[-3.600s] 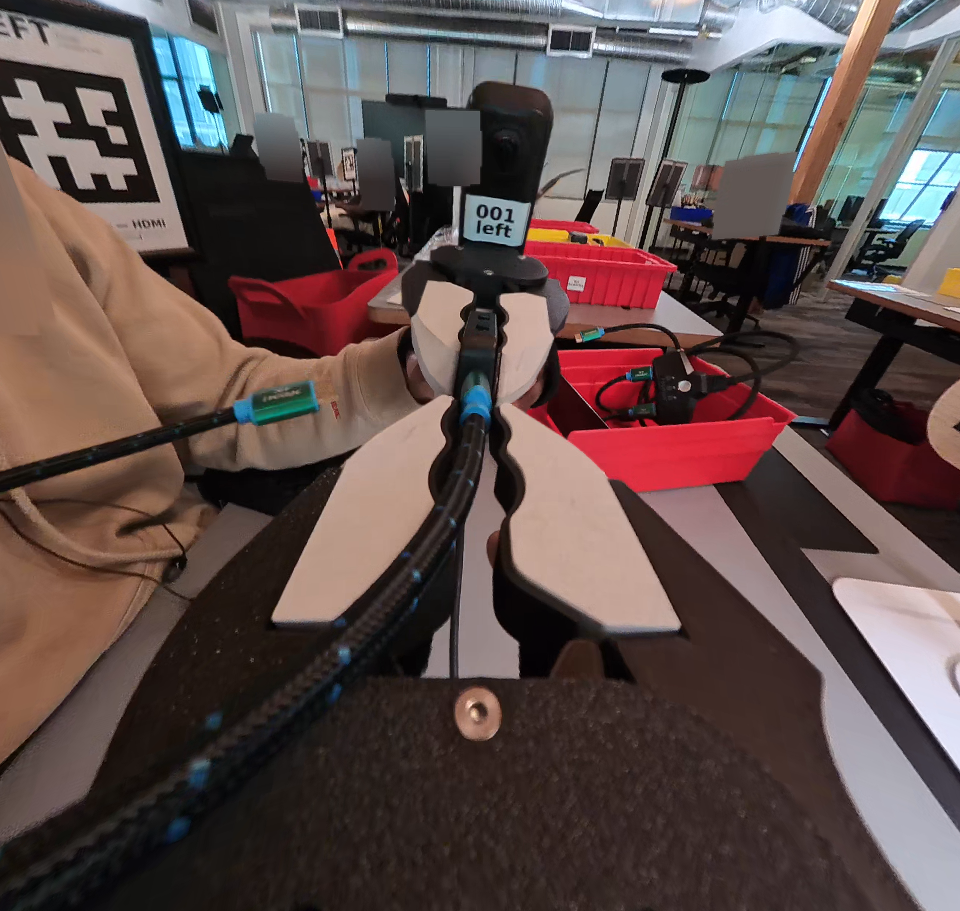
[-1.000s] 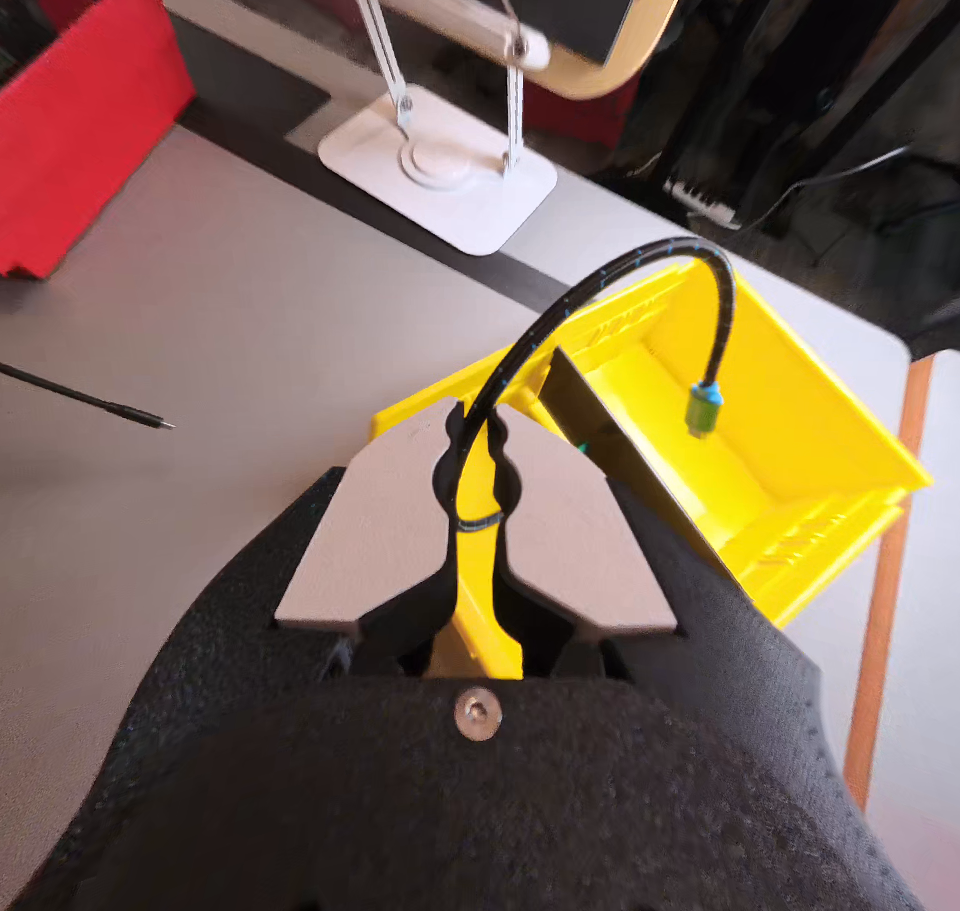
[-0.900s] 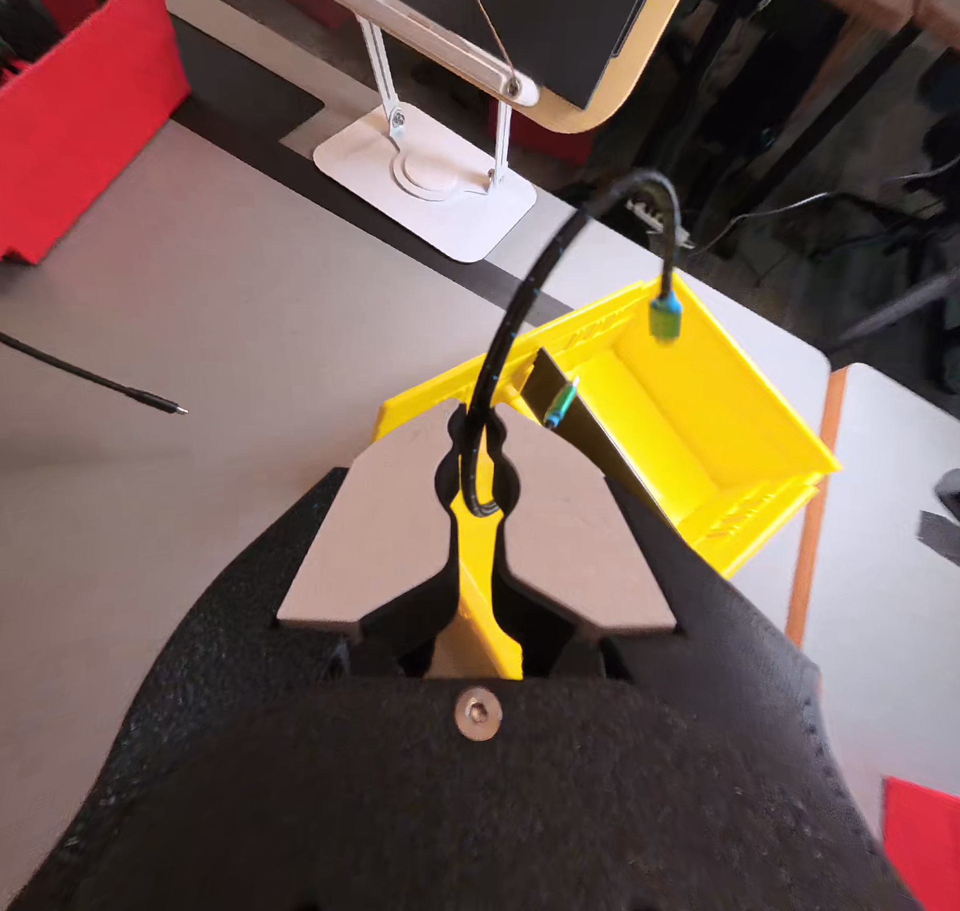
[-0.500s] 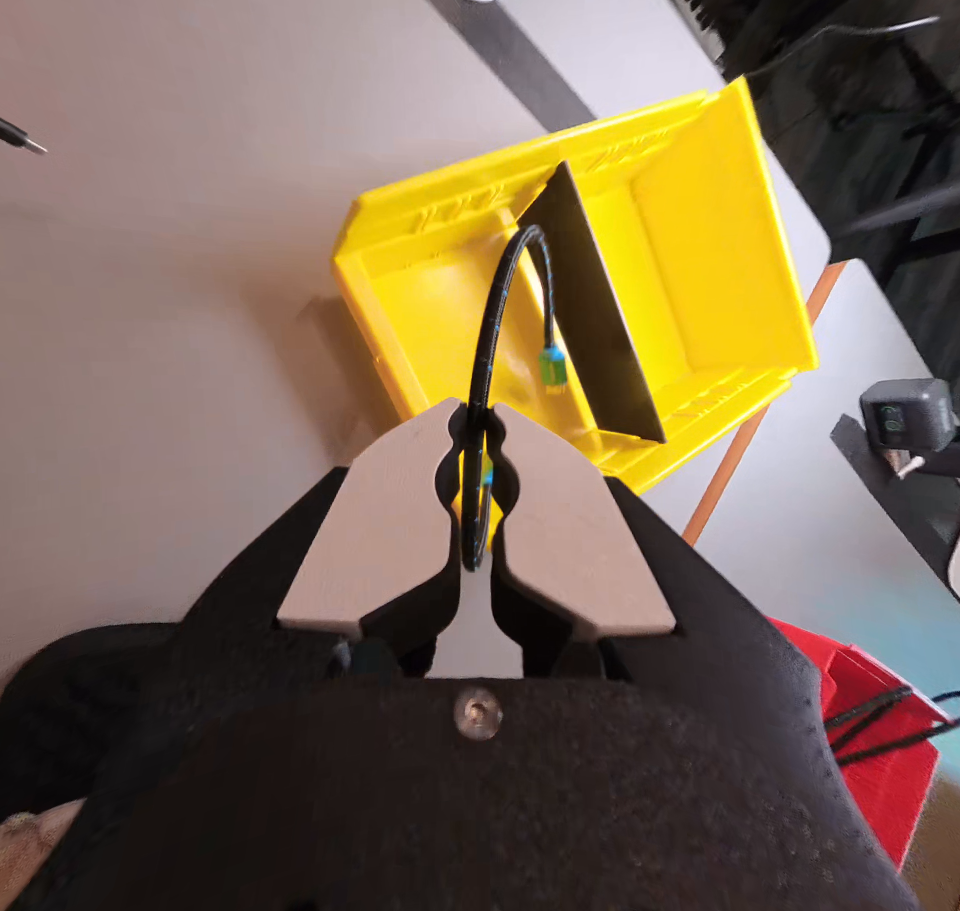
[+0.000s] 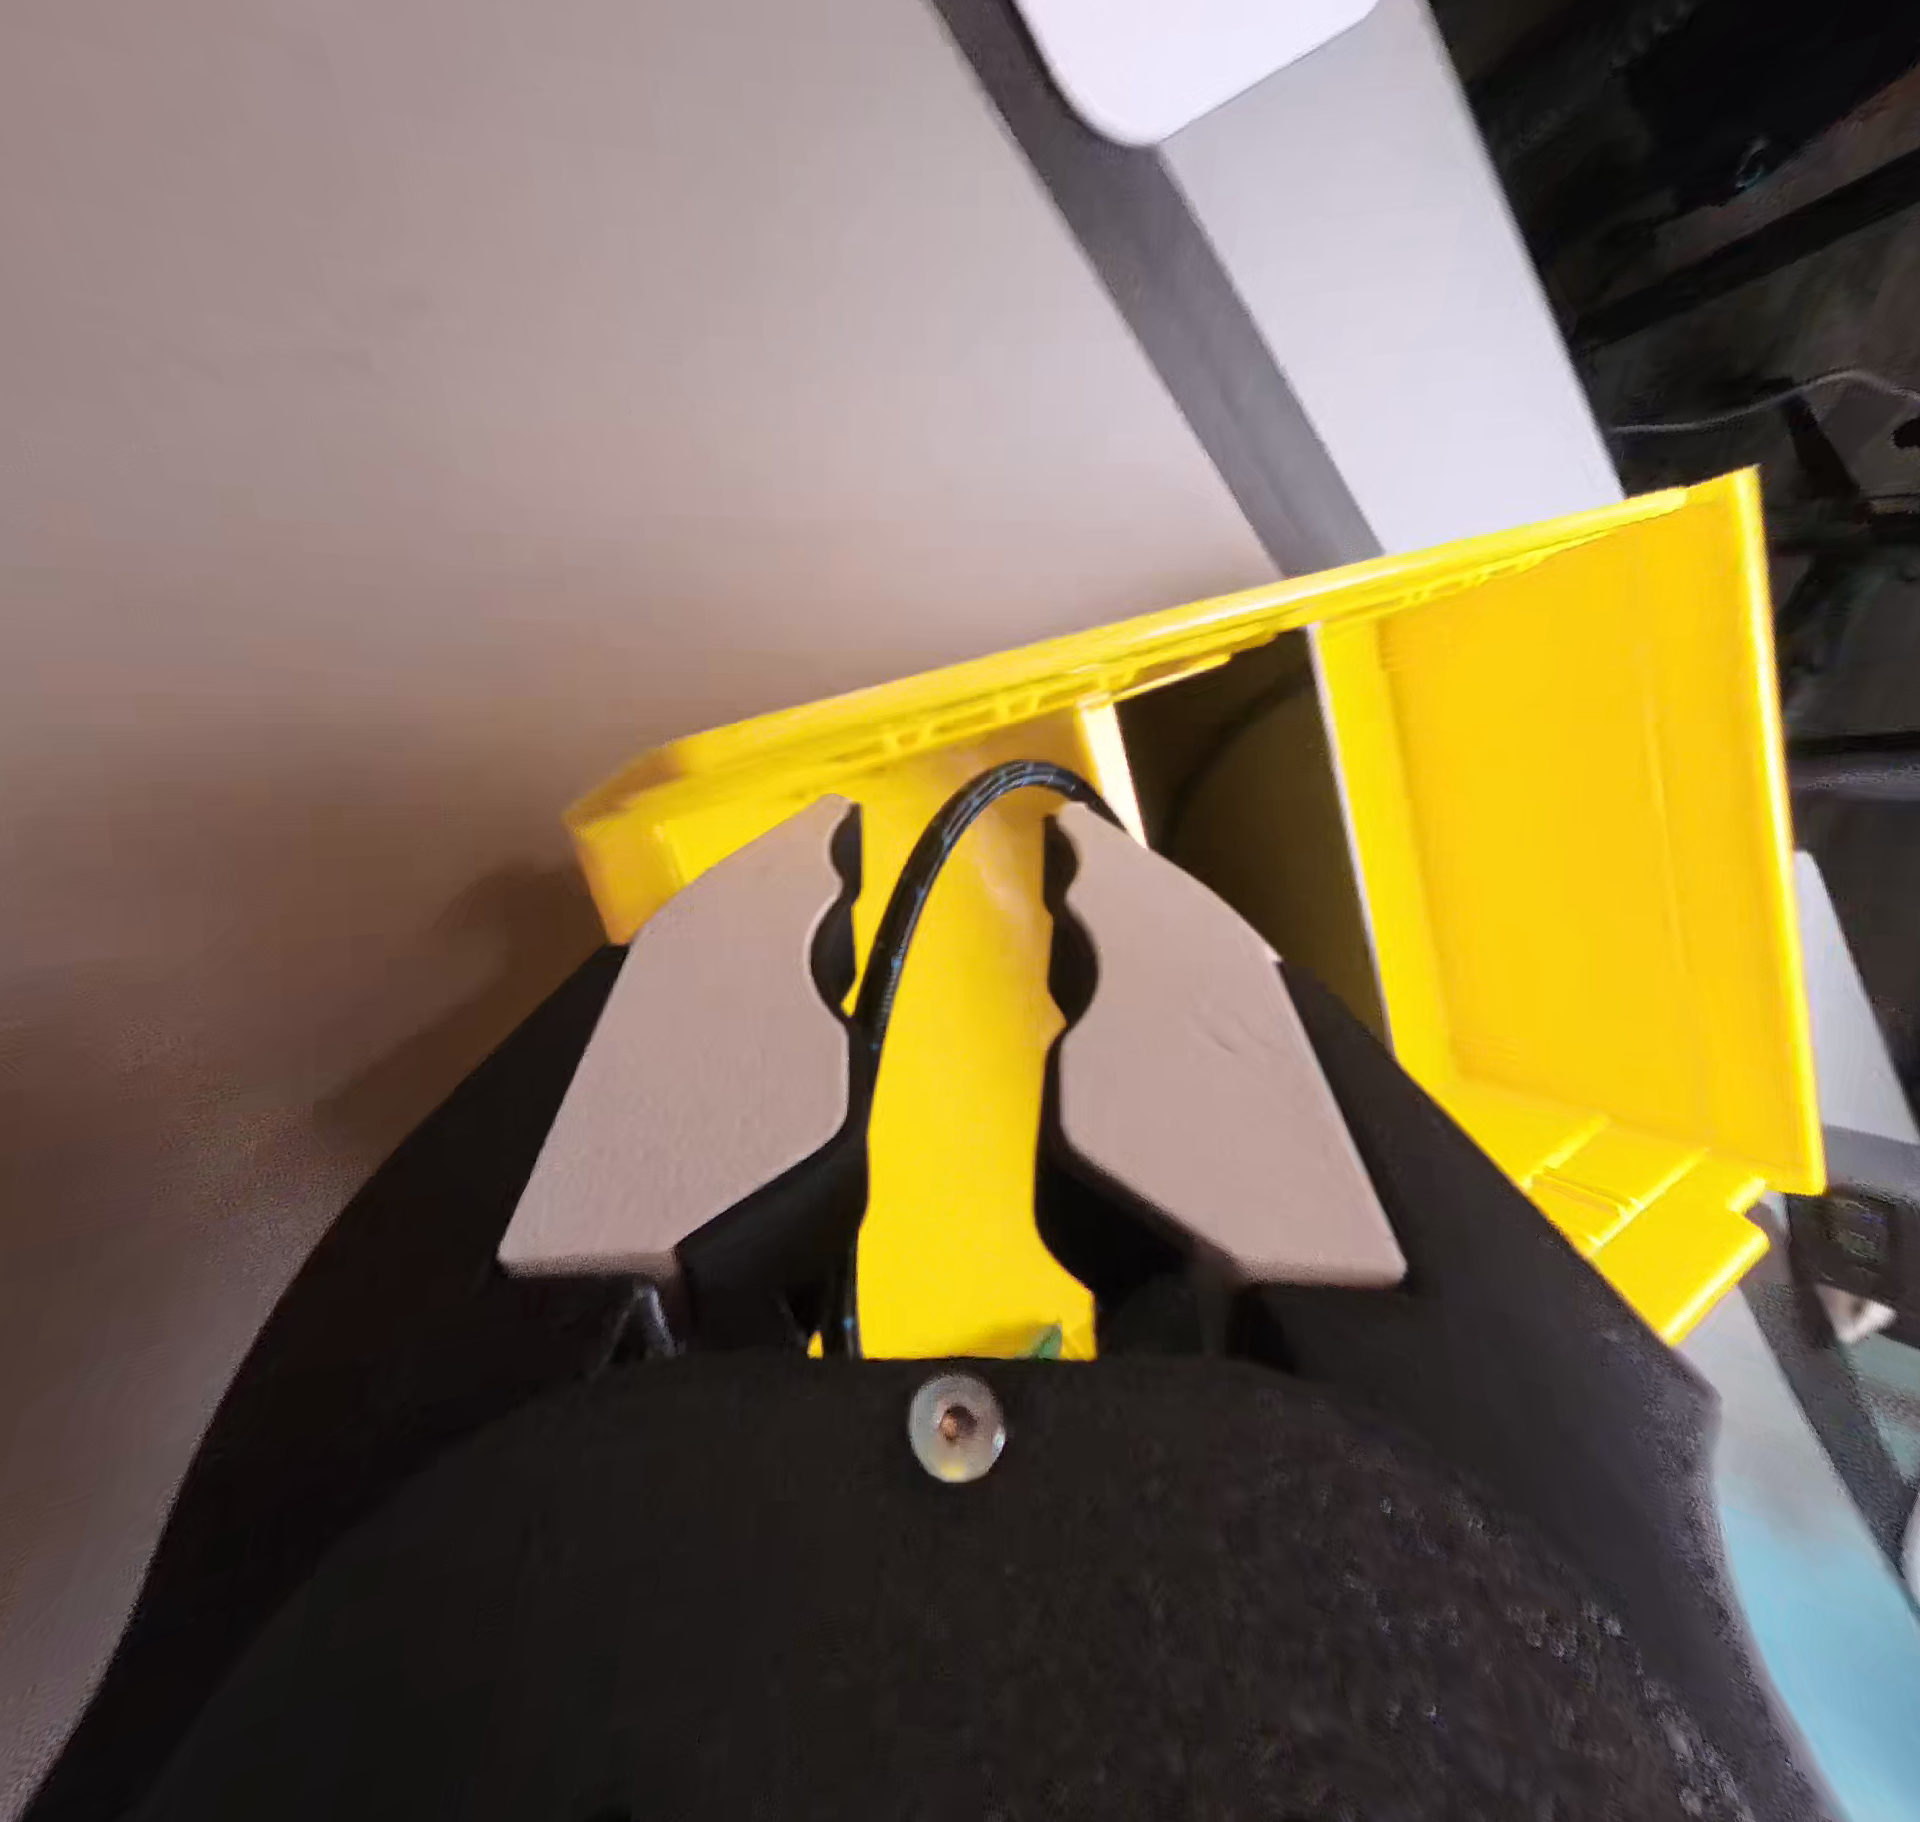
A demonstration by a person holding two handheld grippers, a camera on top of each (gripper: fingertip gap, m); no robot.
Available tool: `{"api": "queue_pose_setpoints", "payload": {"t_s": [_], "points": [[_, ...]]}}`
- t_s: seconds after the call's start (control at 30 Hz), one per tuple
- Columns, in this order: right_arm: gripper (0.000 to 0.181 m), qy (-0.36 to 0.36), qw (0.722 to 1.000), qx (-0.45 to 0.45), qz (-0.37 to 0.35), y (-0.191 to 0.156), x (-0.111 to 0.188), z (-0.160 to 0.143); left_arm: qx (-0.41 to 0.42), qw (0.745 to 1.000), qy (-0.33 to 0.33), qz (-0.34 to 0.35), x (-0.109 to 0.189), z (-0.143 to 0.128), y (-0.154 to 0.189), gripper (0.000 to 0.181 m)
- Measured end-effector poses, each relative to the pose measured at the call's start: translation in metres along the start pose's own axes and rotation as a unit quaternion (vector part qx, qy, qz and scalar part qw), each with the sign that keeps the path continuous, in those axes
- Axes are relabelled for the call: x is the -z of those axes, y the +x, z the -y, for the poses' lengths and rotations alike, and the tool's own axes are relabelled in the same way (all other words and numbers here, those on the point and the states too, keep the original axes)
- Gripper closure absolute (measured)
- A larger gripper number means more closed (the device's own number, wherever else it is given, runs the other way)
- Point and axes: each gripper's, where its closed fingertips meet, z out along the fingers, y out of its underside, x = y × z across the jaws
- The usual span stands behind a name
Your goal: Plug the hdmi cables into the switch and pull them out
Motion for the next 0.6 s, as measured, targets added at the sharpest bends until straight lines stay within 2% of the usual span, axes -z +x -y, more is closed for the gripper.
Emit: {"api": "queue_pose_setpoints", "payload": {"t_s": [0.03,0.13,0.2,0.27,0.37,0.43,0.47,0.53,0.6], "points": [[0.142,0.035,0.999,-0.02,0.006,0.002,0.014,0.012,0.0,1.0,0.0,-0.001,-0.001,0.0,0.0,0.167],[0.14,0.197,0.978,-0.052,0.04,-0.002,0.076,0.062,0.003,1.0,0.0,-0.007,-0.004,-0.001,0.001,0.167],[0.14,0.293,0.95,-0.04,0.1,-0.026,0.116,0.093,0.007,1.0,0.0,-0.014,-0.008,-0.003,0.003,0.167],[0.14,0.35,0.922,-0.015,0.162,-0.057,0.142,0.116,0.01,1.0,0.003,-0.026,-0.013,-0.002,0.009,0.167],[0.138,0.387,0.886,0.029,0.255,-0.114,0.156,0.142,-0.001,0.998,0.007,-0.054,-0.024,-0.001,0.024,0.167],[0.141,0.393,0.866,0.049,0.305,-0.15,0.151,0.156,-0.01,0.998,0.012,-0.069,-0.029,0.001,0.033,0.167],[0.164,0.391,0.862,0.062,0.316,-0.163,0.148,0.158,-0.014,0.997,0.017,-0.071,-0.03,0.004,0.035,0.164],[0.168,0.382,0.857,0.072,0.339,-0.171,0.15,0.158,-0.013,0.997,0.04,-0.068,-0.024,0.012,0.036,0.15],[0.168,0.394,0.855,0.077,0.328,-0.157,0.159,0.155,0.004,0.995,0.079,-0.061,-0.01,0.028,0.031,0.143]]}}
